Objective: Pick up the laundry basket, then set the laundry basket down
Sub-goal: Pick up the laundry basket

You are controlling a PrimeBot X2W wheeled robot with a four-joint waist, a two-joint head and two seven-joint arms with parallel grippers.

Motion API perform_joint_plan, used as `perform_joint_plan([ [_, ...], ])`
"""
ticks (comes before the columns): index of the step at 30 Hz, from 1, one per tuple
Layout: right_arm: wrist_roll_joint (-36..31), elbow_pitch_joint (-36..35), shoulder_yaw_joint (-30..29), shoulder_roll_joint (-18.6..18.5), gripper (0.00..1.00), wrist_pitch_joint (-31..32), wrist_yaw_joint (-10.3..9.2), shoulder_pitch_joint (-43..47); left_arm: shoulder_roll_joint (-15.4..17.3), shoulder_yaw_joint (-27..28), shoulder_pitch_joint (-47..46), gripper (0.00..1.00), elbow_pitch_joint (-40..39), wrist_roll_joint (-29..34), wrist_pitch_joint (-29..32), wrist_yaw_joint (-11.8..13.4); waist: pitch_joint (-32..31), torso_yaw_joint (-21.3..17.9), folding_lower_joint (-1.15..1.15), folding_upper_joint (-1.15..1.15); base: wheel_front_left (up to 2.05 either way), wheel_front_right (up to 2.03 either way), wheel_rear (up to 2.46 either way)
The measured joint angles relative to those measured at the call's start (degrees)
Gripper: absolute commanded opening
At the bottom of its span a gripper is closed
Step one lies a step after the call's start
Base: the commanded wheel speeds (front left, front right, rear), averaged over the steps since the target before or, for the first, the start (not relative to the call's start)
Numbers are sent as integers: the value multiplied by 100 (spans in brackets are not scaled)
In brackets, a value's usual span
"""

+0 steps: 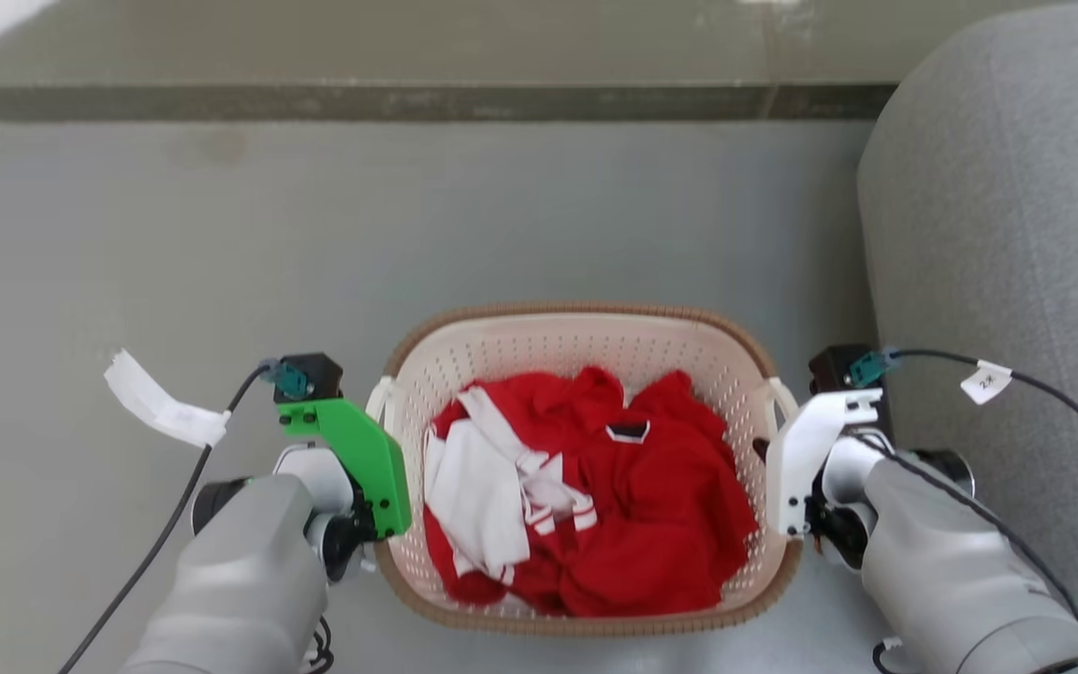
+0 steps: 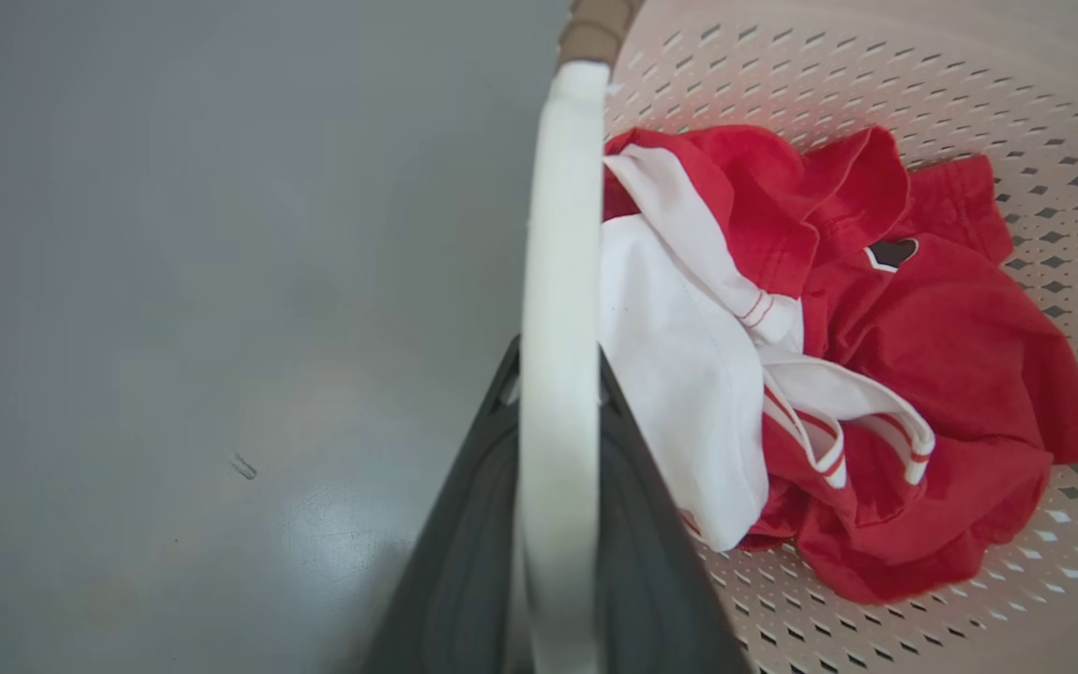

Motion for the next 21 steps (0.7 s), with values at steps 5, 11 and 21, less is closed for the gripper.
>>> perform_joint_plan([
  [5, 100, 22, 33, 26, 0, 157, 2, 146, -9, 0, 118, 0, 73, -109, 230, -9, -325, 0, 0, 0, 0, 0, 0],
  [11, 226, 32, 100, 29, 0, 324, 2, 237, -14, 3, 265, 0, 118, -266, 493, -9, -696, 13, 0, 0, 0, 0, 0],
  [21, 517, 8, 212, 30, 0, 616, 2, 525, -14, -9, 438, 0, 156, -327, 932, -18, -1244, 65, 0, 0, 0, 0, 0],
])
